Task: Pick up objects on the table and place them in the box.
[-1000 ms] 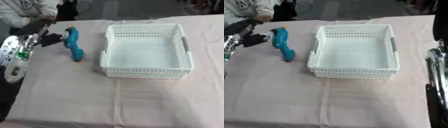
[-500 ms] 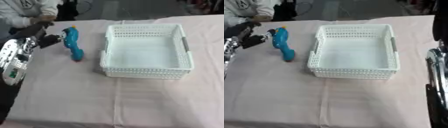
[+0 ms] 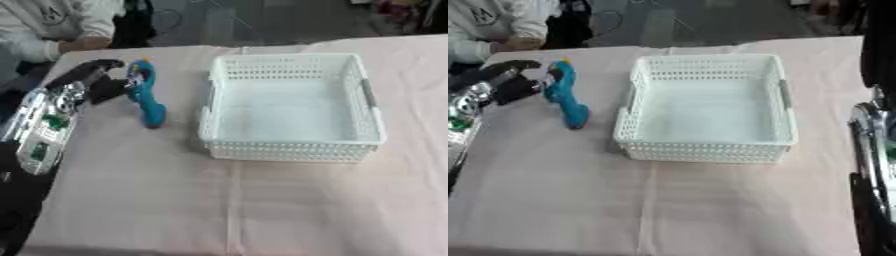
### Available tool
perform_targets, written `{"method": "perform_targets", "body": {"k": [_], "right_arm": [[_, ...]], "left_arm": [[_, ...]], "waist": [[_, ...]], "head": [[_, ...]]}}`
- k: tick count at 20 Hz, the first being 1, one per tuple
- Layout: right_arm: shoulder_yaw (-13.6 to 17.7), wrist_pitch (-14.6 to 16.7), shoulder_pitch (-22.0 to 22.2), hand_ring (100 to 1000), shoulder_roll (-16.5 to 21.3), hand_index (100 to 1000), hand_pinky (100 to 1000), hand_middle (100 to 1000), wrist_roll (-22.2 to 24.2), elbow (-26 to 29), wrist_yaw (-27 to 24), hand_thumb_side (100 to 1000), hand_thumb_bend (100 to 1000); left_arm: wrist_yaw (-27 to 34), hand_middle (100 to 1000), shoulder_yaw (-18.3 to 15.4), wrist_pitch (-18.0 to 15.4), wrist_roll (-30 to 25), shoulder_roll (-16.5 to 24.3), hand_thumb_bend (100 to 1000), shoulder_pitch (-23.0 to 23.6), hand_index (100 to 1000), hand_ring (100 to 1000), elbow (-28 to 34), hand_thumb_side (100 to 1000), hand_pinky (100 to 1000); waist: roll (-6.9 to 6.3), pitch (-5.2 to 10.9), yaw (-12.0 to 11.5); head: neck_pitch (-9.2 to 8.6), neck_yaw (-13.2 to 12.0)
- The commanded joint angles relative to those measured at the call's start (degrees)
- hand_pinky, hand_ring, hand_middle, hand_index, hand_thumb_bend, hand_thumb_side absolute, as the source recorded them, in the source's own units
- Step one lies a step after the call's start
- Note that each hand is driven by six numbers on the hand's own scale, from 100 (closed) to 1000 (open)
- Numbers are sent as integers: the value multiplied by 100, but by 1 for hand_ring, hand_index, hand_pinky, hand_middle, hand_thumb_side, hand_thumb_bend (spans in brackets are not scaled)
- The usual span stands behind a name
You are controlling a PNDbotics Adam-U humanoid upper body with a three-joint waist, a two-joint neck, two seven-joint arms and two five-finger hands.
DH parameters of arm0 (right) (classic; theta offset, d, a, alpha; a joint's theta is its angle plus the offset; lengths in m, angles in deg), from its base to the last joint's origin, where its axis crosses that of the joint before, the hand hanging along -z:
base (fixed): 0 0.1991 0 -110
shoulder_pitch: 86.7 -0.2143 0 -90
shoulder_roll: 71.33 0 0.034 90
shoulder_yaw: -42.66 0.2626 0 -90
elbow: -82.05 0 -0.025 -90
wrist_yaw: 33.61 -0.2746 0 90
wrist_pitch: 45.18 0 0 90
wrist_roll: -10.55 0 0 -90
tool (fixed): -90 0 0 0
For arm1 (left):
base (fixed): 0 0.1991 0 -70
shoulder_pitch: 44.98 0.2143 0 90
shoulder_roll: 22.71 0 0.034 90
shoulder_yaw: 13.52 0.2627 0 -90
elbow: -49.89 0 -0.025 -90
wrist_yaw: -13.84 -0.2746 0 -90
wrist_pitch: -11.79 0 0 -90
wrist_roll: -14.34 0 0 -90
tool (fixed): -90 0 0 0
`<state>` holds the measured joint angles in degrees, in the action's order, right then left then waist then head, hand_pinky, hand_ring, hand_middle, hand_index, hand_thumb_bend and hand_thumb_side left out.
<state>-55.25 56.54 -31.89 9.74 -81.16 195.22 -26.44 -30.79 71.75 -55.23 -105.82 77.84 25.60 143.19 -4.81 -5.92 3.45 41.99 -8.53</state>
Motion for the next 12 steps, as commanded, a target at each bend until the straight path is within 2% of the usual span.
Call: {"method": "perform_targets", "body": {"k": [1, 7, 12], "right_arm": [[22, -15, -39, 182, 70, 577, 395, 267, 17, 65, -13, 1000, 100], [16, -44, -40, 180, 68, 578, 397, 264, 51, 70, -22, 1000, 100], [15, -65, -39, 179, 79, 579, 399, 263, 93, 66, -36, 1000, 100]], "left_arm": [[-42, 1000, 10, -7, -34, -39, 982, -140, 1000, 913, -46, 1000, 757], [-445, 1000, -6, 19, -9, -140, 981, -235, 1000, 922, -128, 1000, 766], [-906, 1000, -61, 62, 27, -145, 957, -220, 1000, 935, 117, 1000, 784]], "waist": [[9, 96, 11], [5, 95, 20], [2, 94, 11]], "head": [[-111, 57], [-106, 15], [-91, 13]]}}
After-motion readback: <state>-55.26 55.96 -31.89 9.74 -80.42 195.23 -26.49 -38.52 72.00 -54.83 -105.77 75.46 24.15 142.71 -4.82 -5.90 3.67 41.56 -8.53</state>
